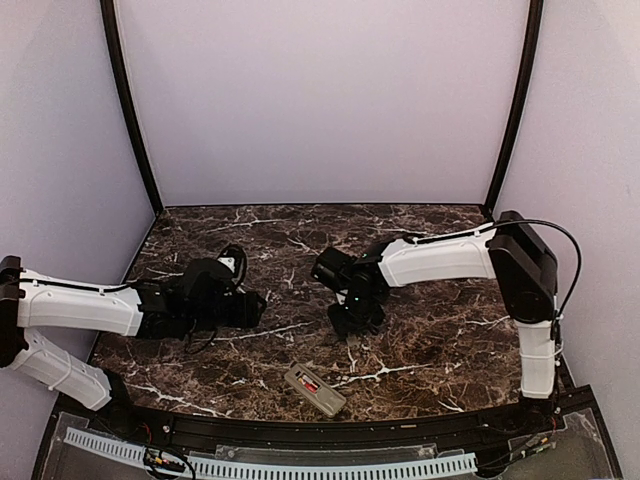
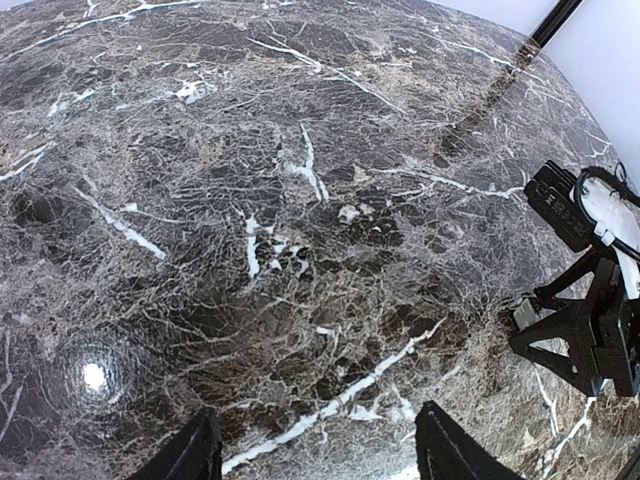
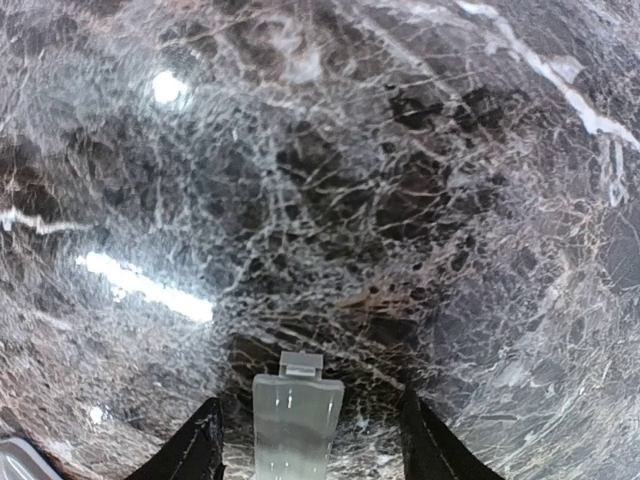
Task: Load the batteries into the remote control
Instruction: Move the right arm with the battery cover to the center of the board, then pick up the battery cover at the center of the board.
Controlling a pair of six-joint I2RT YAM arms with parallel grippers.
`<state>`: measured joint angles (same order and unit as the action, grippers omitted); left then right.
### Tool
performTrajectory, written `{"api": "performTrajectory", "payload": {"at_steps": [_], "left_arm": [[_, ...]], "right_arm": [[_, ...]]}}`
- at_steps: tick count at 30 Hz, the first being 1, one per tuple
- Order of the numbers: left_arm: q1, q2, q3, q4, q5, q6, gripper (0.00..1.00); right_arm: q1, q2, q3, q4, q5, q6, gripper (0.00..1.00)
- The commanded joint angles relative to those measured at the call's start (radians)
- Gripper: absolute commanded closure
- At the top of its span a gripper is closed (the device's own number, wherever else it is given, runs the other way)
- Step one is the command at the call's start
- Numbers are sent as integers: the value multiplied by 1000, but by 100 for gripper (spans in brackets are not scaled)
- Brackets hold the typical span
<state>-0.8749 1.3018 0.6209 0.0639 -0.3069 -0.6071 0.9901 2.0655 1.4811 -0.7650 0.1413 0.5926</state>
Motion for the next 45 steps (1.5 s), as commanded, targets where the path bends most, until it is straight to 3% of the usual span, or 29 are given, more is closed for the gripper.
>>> {"api": "performTrajectory", "payload": {"at_steps": [1, 5, 12, 16, 21, 36, 45], "left_arm": [[7, 2, 0, 14, 6, 9, 35], [7, -1, -8, 19, 5, 7, 35], [8, -13, -21, 20, 4, 4, 35], [7, -22, -28, 20, 0, 3, 35], [9, -31, -35, 19, -3, 3, 35], [10, -64, -70, 25, -19, 9, 35], [15, -134, -152, 47, -43, -7, 35]], "right_arm": [[5, 43, 18, -36, -33, 18, 49], [5, 54, 27, -39, -19, 22, 56], [4, 87, 54, -42, -20, 11, 59], [2, 93, 63, -34, -29, 4, 73], [2, 79, 58, -34, -27, 3, 82], [55, -93, -6, 74, -61, -151, 88], [240, -181, -92, 256, -69, -187, 89]]}}
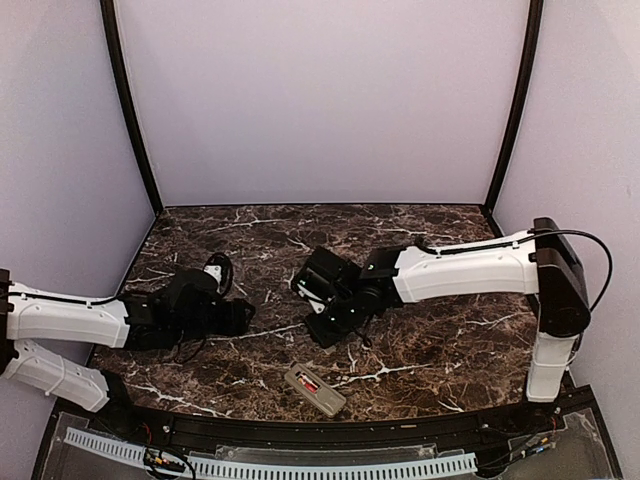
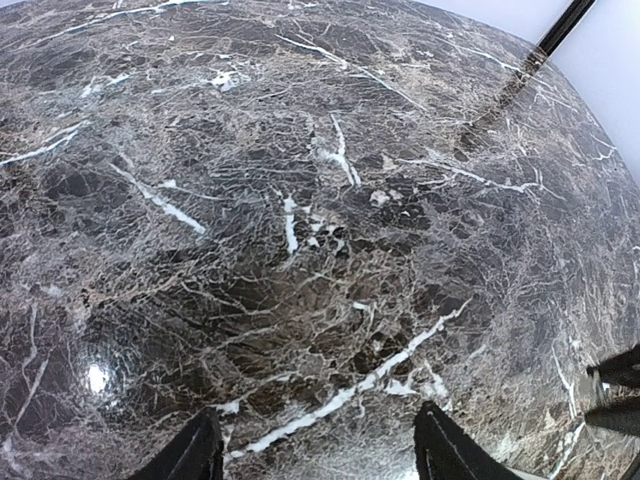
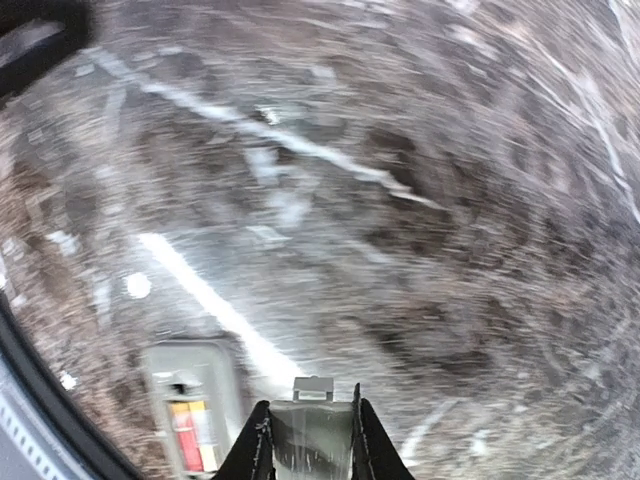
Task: Load the batteries into the remote control
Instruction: Pick up the battery cover at the center of the board, then load the battery cover onto the remote control without the battery cover.
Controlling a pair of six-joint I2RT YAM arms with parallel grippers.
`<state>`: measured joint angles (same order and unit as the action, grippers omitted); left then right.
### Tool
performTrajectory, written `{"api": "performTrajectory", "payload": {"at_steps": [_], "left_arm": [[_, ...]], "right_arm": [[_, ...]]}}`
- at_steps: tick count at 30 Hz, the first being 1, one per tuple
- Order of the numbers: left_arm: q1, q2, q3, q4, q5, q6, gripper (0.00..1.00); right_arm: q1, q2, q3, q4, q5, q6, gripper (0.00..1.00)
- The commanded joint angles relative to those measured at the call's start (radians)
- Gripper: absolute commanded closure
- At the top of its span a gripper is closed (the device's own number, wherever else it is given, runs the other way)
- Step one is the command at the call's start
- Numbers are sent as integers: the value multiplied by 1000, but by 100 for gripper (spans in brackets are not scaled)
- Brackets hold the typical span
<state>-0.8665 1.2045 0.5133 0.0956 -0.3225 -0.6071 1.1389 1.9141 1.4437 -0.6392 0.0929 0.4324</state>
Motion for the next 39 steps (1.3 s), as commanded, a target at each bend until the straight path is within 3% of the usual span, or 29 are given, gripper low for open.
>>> {"api": "performTrajectory", "payload": {"at_steps": [1, 8, 15, 39], "left_arm": [[7, -45, -61, 21, -30, -9, 35], [7, -77, -152, 98, -59, -51, 36], [7, -65, -176, 140, -57, -43, 37], [7, -3, -164, 171, -52, -28, 37]], "right_arm": [[113, -31, -68, 156, -20, -33, 89], [203, -39, -151, 299, -5, -59, 89], [216, -21, -186, 370, 33, -73, 90], [231, -21, -248, 396, 141, -31, 92]]}}
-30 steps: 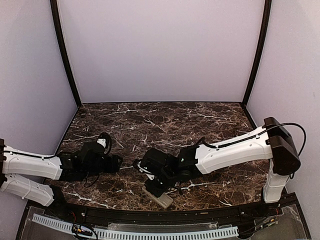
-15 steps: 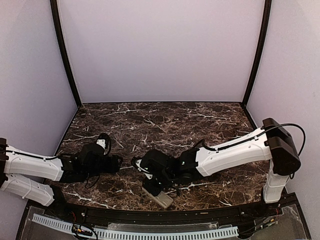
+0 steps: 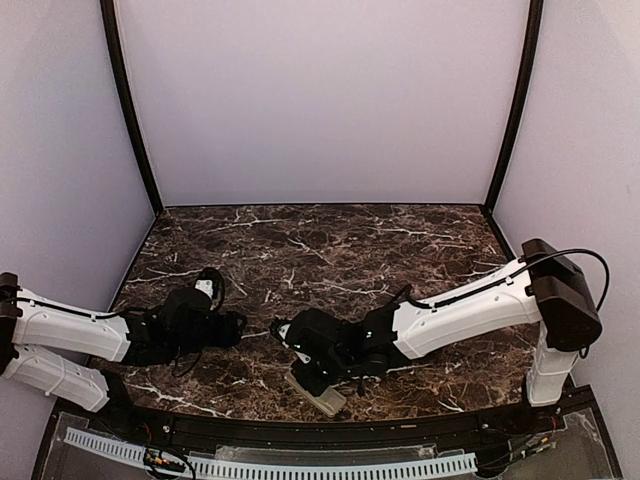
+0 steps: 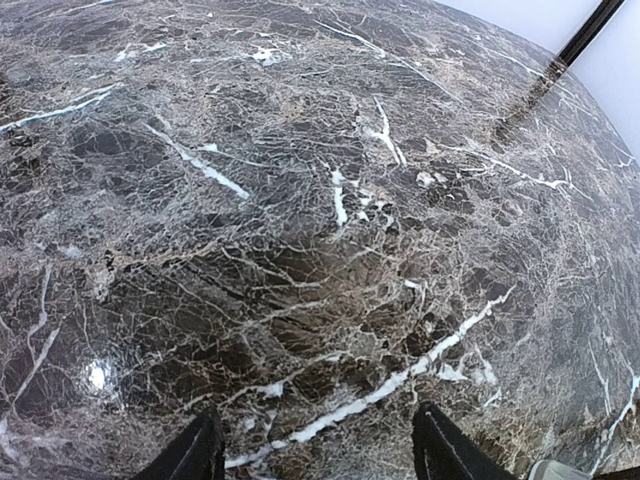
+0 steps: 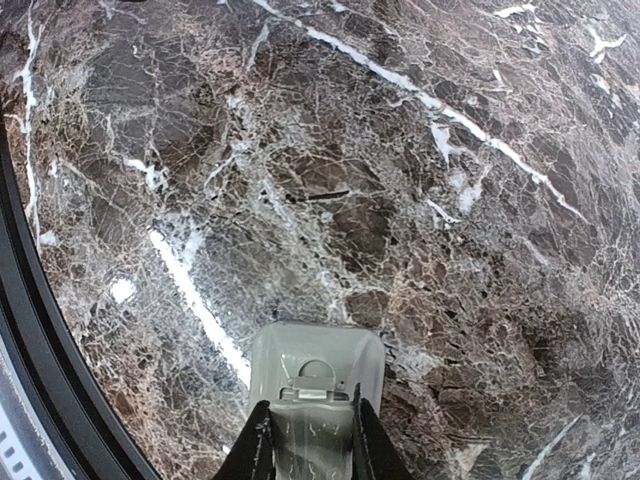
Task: Load the batteries into the remote control
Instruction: Load the battery cover onto the remote control without the battery cover.
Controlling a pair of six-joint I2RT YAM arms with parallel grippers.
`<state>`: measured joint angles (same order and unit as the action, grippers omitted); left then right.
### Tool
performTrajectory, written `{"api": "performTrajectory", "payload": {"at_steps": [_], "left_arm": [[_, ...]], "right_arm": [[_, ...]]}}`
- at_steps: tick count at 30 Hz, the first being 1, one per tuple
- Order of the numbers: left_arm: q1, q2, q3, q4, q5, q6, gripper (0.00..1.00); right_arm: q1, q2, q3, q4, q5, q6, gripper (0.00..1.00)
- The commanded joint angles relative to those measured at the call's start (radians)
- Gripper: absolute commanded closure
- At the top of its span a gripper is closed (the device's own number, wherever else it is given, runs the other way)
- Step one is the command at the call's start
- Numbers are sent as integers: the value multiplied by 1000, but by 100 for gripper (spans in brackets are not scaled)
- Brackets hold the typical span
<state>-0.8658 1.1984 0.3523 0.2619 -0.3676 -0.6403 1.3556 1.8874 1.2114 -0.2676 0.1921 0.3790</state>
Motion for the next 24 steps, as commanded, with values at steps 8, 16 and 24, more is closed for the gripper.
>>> {"api": "performTrajectory", "payload": {"at_steps": [8, 16, 24], "left_arm": [[6, 7, -6, 4, -13, 4, 37], [8, 11, -5, 8, -14, 3, 37], [6, 16, -5, 8, -15, 3, 37]], "right_arm": [[37, 0, -43, 33, 53, 90, 92], [37, -23, -70, 36, 65, 94, 92], [41, -22, -74, 36, 67, 113, 92]]}}
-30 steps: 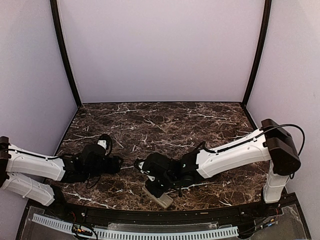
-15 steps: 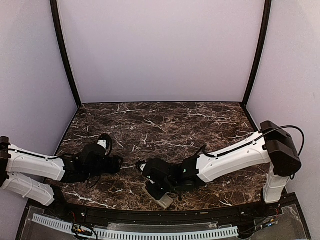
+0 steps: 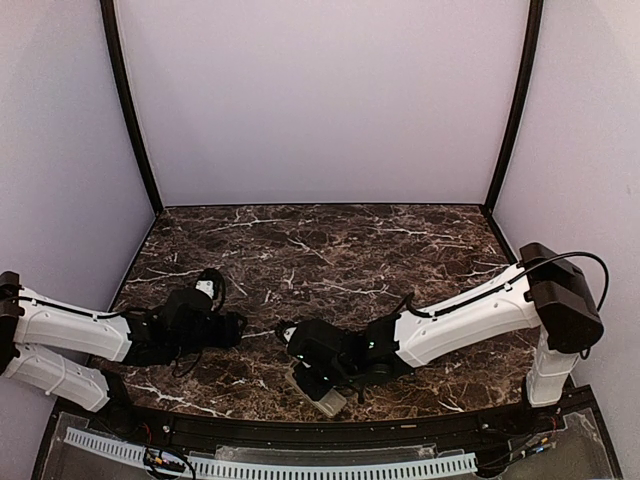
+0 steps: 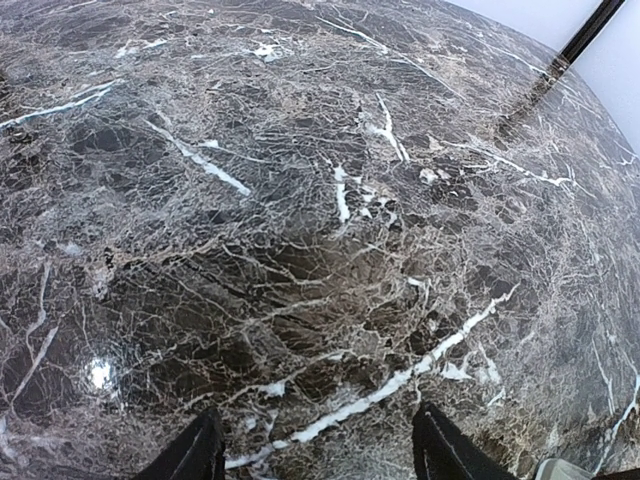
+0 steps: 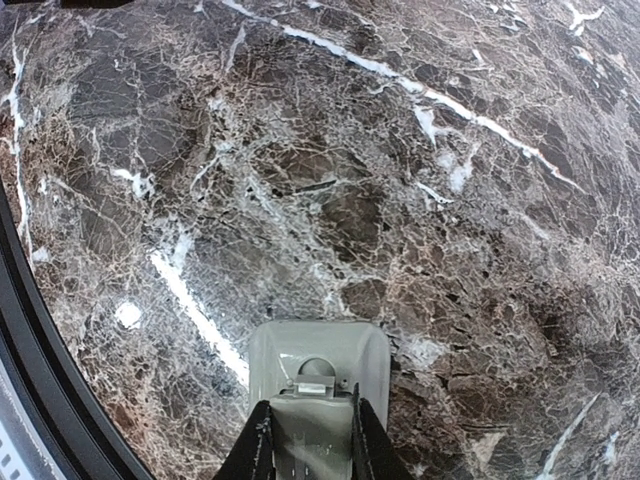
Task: Load the batteries into the remote control
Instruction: Load the battery cover onto the remote control without the battery cover.
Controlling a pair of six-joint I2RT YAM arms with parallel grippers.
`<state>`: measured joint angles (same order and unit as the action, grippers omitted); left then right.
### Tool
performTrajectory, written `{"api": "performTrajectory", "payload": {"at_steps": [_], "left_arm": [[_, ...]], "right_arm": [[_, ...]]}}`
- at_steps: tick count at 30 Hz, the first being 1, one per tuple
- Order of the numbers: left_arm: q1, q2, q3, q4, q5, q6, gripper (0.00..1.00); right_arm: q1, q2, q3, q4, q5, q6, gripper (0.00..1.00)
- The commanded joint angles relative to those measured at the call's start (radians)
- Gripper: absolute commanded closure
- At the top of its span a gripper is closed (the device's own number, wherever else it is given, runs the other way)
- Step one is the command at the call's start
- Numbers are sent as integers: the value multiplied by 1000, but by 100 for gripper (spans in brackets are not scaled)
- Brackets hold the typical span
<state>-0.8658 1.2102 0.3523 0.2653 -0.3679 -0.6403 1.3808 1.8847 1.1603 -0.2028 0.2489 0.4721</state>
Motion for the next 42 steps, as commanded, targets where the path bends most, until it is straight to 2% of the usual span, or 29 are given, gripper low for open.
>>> {"api": "performTrajectory", "payload": {"at_steps": [1, 21, 23, 27, 37, 42], "left_arm": [[5, 4, -5, 5, -16, 3, 37], [7, 20, -1, 10, -19, 10, 37], [7, 20, 0, 10, -19, 11, 37], [7, 22, 4, 9, -22, 19, 37], [8, 31, 11, 8, -22, 25, 37], [7, 27, 11, 8, -23, 32, 36]], "right_arm": [[16, -18, -23, -31, 9, 25, 92], [29, -15, -30, -49, -36, 33, 88], [29, -7, -24, -56, -38, 32, 85], [28, 0, -18, -68, -38, 30, 71], [29, 10, 3, -94, -36, 23, 62], [28, 4, 41, -131, -34, -2, 54]]}}
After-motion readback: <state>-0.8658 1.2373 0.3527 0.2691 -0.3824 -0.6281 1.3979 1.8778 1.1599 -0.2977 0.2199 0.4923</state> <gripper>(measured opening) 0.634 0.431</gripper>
